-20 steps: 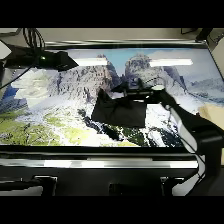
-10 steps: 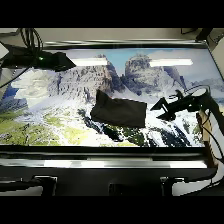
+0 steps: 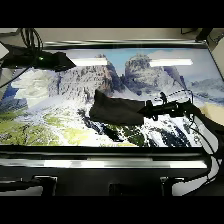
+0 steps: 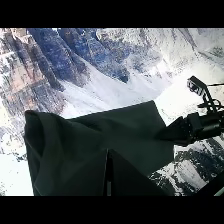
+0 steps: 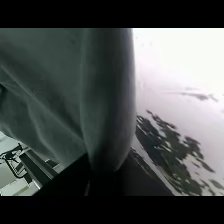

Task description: Fold the clothes and pants, and hang the long-sleeved shirts on hangers.

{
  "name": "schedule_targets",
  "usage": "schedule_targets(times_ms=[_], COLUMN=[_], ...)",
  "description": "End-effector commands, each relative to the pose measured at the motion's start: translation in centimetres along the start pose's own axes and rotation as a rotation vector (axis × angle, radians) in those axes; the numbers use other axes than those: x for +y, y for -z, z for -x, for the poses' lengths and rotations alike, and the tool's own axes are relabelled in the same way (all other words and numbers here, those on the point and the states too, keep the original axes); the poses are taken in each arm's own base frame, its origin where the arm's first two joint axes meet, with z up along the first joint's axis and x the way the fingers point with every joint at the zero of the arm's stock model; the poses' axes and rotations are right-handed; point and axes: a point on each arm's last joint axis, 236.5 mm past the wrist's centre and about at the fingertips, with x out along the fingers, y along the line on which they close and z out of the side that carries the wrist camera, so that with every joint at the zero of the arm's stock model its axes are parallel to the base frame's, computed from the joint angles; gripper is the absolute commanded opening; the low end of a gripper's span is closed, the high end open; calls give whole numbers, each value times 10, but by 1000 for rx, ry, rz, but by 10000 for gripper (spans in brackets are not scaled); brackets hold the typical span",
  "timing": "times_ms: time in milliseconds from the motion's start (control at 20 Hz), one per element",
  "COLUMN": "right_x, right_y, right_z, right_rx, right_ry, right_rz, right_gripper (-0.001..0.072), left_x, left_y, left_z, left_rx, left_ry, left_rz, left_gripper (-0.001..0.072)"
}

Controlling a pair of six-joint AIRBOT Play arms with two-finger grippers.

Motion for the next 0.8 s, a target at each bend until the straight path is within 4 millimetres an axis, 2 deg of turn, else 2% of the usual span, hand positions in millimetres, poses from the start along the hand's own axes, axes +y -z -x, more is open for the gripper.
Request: schedule_targets(times_ms=[0, 100, 150, 250, 400, 500, 600, 750], right_x=[51, 87, 98, 105, 97, 84, 64, 24], right_y=[-24, -43, -53, -69, -81, -83, -82, -70], right_z=[33, 87, 121, 193, 305, 372, 429, 490], right_rx=[-52, -114, -166, -288, -506, -645, -775, -904], right_ry=[-96, -107, -83, 4, 103, 111, 102, 85], right_rz=[104, 161, 179, 183, 126, 57, -36, -187], right_gripper=[53, 53, 53, 54, 54, 54, 54, 53], left_x=[1, 1, 1, 1, 1, 1, 1, 1], left_y=[0, 0, 0, 0, 0, 0, 0, 0], left_z=[0, 0, 0, 0, 0, 0, 0, 0], left_rx=[0, -1, -1, -1, 0, 0, 0, 1], left_ry=[-1, -1, -2, -2, -2, -2, -2, -1], left_rz=[0, -1, -8, -11, -12, -11, -11, -11], left_gripper=[24, 25, 25, 25, 25, 25, 25, 25])
